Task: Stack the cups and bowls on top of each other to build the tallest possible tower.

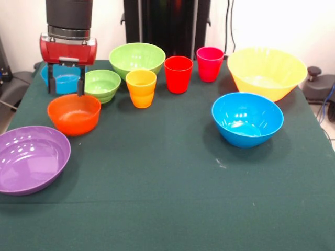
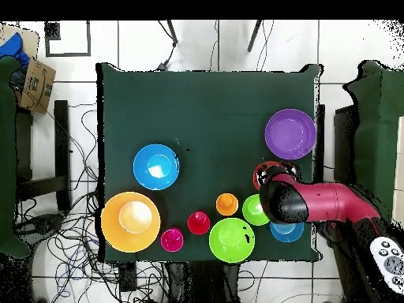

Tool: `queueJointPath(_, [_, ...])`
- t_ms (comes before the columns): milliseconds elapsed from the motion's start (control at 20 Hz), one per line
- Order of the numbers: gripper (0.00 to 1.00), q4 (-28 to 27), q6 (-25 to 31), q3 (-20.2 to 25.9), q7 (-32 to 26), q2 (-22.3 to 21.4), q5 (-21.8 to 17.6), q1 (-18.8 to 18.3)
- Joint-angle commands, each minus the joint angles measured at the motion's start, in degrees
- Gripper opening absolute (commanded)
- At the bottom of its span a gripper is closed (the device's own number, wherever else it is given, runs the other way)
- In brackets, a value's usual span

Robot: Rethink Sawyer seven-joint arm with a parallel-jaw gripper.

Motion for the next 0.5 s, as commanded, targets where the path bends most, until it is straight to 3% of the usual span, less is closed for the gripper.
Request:
queueJointPath(50, [1.0, 4.33, 3.32, 10.98, -9.5, 3.58, -0.8, -1.3])
queueJointPath(500, [1.0, 5.96, 3.17, 13.95, -8.95, 4.83, -3.02, -2.9])
